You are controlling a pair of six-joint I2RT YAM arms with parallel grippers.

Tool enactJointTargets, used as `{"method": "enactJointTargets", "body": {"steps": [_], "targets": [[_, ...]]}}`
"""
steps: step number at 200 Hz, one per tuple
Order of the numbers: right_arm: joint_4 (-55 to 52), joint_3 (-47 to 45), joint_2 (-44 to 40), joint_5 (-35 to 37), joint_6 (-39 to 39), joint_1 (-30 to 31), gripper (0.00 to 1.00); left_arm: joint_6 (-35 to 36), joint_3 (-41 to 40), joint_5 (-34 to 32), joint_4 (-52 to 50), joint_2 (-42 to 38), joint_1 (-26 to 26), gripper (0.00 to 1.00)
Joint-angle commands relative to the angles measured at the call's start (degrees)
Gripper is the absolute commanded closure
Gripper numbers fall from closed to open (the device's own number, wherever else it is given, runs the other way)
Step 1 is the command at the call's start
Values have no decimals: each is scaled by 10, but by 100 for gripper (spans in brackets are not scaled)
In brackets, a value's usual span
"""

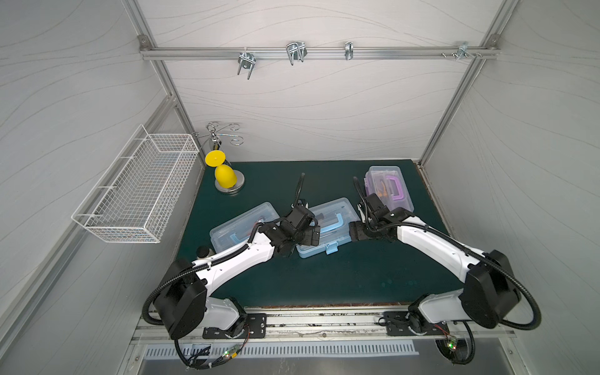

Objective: Close toolboxes
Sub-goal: Adjust the toolbox at the center of the board.

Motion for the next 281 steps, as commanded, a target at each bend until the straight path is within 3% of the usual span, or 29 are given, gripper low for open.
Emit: {"method": "enactJointTargets", "body": {"steps": [1, 60, 95, 153, 237, 281], "targets": [[52, 17, 5, -12, -6, -10, 9, 27, 22, -3, -79, 6, -13, 1], [52, -4, -23, -50, -3, -17, 9, 91, 115, -21, -93, 32, 19, 1], [66, -20, -36, -93, 9, -17, 11, 111, 170, 25, -82, 90, 58, 1], [122, -33, -38, -173, 31, -18, 14, 113, 234, 60, -91, 189, 77, 1], [155, 7, 16, -218, 36, -40, 17, 72, 159, 114, -63, 158, 74, 1], [147, 54, 56, -216, 22, -44, 18, 62, 137, 112, -65, 143, 43, 1]]}}
